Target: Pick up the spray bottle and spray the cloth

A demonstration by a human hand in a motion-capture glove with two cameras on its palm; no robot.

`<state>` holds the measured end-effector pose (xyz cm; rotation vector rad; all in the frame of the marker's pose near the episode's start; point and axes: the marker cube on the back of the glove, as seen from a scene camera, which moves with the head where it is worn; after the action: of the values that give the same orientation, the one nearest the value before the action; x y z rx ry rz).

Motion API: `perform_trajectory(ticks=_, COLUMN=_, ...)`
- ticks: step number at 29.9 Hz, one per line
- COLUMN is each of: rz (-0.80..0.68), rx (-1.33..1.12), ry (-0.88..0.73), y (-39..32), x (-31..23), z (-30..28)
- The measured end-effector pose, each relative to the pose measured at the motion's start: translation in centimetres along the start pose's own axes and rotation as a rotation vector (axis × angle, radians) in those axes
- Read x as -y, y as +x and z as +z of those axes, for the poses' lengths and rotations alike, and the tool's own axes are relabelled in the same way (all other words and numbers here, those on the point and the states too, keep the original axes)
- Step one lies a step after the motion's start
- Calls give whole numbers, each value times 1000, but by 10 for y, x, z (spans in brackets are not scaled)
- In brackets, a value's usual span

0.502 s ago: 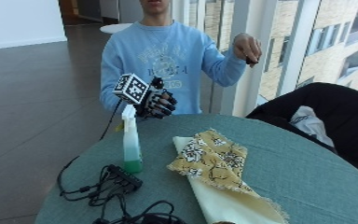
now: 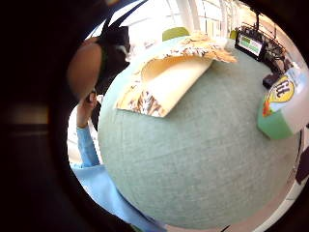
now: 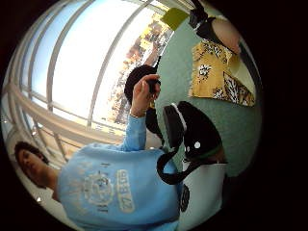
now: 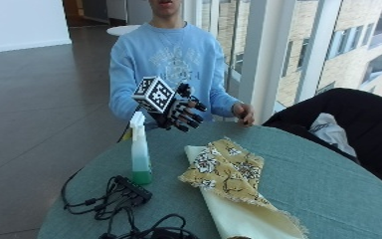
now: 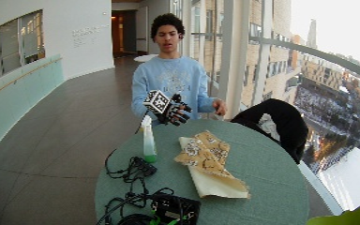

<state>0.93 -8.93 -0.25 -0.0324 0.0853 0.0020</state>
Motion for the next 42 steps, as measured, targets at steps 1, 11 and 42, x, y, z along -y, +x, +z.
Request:
perform_trajectory(ticks=1, rz=4, rx=-5, ry=-5, y=2, x=4, z=1)
perform_trajectory(ticks=11, rz=33, rx=-37, ry=-3, y=7, x=10, z=5)
perform_trajectory(ticks=42, rz=275, rx=-21, ry=276, y=113, x=-87, z=-107)
